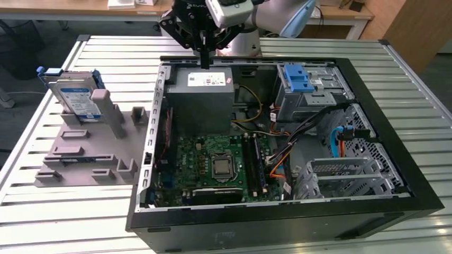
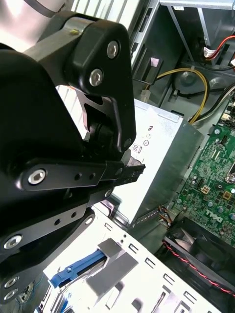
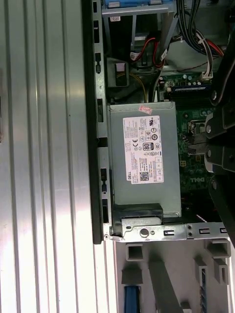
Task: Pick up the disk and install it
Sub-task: 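Reach for the disk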
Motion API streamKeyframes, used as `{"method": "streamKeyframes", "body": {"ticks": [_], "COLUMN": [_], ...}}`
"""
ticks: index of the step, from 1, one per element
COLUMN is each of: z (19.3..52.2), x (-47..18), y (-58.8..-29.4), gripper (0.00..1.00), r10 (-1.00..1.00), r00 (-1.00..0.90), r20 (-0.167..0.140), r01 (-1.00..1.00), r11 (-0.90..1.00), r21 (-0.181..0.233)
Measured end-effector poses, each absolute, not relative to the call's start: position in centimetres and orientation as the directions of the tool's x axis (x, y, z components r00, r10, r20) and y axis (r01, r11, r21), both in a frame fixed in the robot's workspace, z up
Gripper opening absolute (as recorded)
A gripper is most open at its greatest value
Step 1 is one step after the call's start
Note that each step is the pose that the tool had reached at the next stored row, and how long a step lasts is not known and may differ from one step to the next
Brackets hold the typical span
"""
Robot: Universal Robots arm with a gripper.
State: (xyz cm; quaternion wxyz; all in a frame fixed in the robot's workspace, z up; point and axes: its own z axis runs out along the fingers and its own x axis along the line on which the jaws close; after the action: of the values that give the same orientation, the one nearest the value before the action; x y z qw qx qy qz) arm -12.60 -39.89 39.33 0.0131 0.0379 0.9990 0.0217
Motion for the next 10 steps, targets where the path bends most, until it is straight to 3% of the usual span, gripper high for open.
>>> {"method": "streamKeyframes", "body": {"ticks": [10], "z": [39.3], "x": [-13.0], "y": [-39.88], "gripper": [0.11], "r10": [0.076], "r00": [-0.997], "r20": [-0.024], "r01": [0.075], "r11": [0.996], "r21": [0.044]}}
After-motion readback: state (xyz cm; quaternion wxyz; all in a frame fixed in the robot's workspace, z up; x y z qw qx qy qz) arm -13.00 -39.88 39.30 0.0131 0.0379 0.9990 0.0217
